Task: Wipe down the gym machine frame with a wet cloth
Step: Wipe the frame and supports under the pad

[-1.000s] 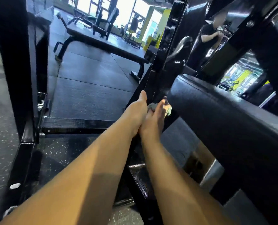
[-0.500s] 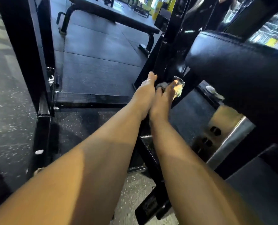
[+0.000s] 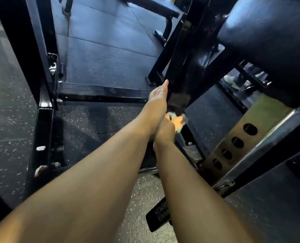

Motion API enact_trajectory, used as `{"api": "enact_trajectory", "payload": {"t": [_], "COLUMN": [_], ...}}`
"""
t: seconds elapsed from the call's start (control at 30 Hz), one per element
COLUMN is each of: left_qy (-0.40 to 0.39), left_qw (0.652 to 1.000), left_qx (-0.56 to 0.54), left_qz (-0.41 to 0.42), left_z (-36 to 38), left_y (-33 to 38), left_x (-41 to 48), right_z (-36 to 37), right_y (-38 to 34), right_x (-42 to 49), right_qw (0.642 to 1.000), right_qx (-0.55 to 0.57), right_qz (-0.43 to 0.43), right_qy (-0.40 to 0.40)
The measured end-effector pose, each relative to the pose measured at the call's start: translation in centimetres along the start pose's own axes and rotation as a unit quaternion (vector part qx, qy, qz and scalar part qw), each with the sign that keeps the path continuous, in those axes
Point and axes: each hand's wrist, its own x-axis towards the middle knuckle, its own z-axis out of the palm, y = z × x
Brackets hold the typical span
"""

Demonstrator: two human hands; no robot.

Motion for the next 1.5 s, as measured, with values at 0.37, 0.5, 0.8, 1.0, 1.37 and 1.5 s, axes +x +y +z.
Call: {"api": "enact_trajectory", "payload": {"t": [0.37,0.5,0.8,1.0,1.37,1.5], "left_qy": [-0.025,-0.015,0.019,0.009,0.216,0.161], "left_qw": [0.999,1.000,1.000,0.997,0.848,0.775], "left_qx": [-0.029,-0.017,0.013,-0.077,0.247,0.407], "left_qz": [-0.006,-0.016,-0.007,-0.012,0.416,0.456], "left_z": [-0.6,-0.6,-0.6,-1.1,3.3,2.3], "left_y": [0.1,0.4,-0.1,-3.3,2.5,1.9], "left_x": [-0.7,-1.1,-2.6,-5.1,-0.1,2.7], "right_z": [-0.3,-1.1,-3.7,-4.4,-4.1,-2.5], "right_y": [-2.1,-1.3,-4.0,-5.6,-5.6,-5.6], "right_x": [1.1,1.4,-3.6,-4.9,-4.5,-3.4], "right_qw": [0.979,0.987,0.999,0.988,0.984,0.973], "right_qx": [-0.161,-0.114,0.018,0.095,0.083,0.037], "right_qz": [-0.126,0.084,0.004,0.088,-0.138,-0.187], "right_qy": [0.029,0.078,-0.035,-0.082,-0.071,-0.126]}}
